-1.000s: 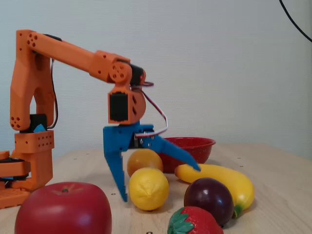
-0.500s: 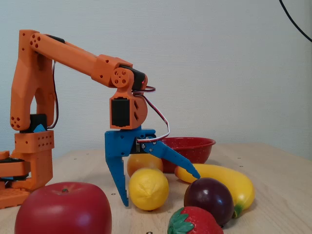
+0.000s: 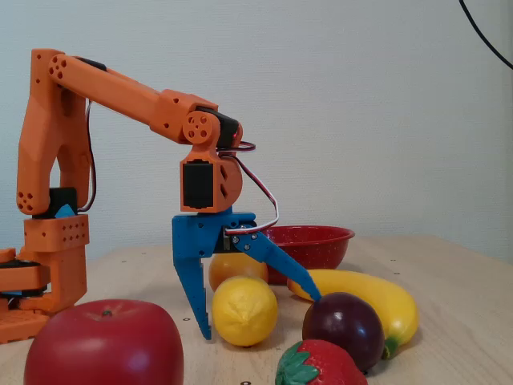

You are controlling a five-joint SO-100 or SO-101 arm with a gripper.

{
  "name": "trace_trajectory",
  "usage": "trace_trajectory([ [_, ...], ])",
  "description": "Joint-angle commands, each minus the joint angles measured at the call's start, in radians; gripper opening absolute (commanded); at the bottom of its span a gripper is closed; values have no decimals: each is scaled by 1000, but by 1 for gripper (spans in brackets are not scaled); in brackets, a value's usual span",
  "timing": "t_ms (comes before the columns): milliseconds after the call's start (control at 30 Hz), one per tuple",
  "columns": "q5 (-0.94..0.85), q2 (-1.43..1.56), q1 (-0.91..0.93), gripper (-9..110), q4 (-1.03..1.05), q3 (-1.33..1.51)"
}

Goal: Put the lemon in the red bowl.

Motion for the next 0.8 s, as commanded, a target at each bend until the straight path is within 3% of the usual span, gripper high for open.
trace_trajectory([
  [0,-15,51,-8,49,0,-51],
  [767,-26,86,-28,39,28,-34],
])
